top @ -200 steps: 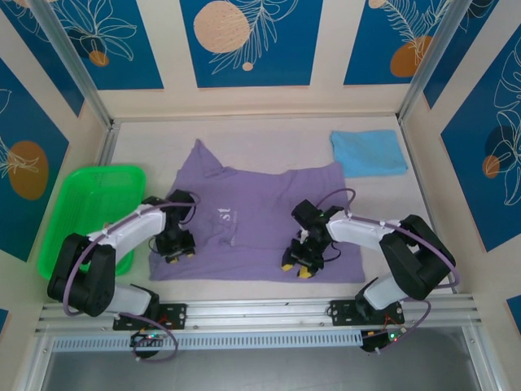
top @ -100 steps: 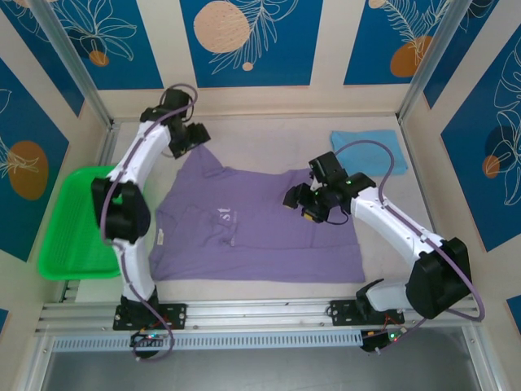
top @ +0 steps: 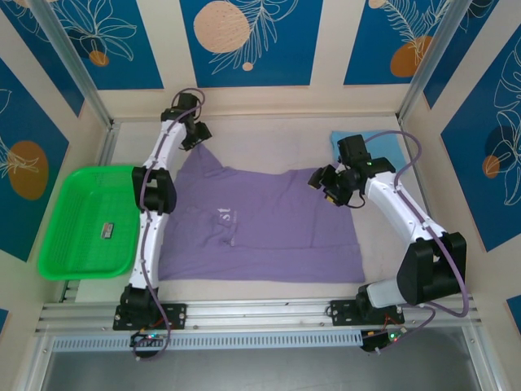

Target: Fold and stack the t-shirts

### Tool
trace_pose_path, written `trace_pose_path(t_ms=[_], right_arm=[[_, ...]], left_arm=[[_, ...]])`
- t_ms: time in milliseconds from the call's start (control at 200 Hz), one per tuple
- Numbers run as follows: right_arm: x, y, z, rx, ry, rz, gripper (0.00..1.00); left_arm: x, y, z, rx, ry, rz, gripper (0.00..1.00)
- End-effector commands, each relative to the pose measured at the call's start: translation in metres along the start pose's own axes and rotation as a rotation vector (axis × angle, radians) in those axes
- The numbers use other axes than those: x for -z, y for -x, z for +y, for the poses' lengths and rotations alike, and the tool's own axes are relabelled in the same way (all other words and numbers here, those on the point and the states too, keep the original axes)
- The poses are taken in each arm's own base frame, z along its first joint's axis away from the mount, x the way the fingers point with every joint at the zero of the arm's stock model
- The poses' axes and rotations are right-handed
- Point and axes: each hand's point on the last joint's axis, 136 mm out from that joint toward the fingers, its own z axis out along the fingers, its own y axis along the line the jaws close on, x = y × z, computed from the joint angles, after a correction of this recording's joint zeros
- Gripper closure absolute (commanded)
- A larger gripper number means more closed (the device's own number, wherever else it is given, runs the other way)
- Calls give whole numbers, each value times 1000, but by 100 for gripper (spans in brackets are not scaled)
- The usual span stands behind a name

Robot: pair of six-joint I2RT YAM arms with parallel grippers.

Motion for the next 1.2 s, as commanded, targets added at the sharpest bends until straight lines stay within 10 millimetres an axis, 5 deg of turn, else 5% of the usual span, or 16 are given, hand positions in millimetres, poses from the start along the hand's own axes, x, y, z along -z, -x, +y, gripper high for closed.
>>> trace_pose_path(t_ms=[0, 240, 385, 705, 945, 1195], right_arm=[[6, -1, -7, 16, -26, 14, 40], [1, 8, -26, -40, -40, 6, 40], [-1, 23, -27, -44, -45, -12, 40], [-3, 41, -28, -54, -44, -21, 41], [-1, 60, -34, -83, -63, -37, 41], [-3, 72, -38, -98, -81, -51, 42]], left_arm=[[-3, 20, -1, 41, -47, -50, 41], [-28, 17, -7, 74, -99, -43, 51], [-31, 21, -12, 73, -129, -60, 66], [-39, 17, -12, 63, -146, -41, 81], [-37, 14, -14, 49, -154, -23, 100], [-20, 23, -19, 29, -163, -50, 100]])
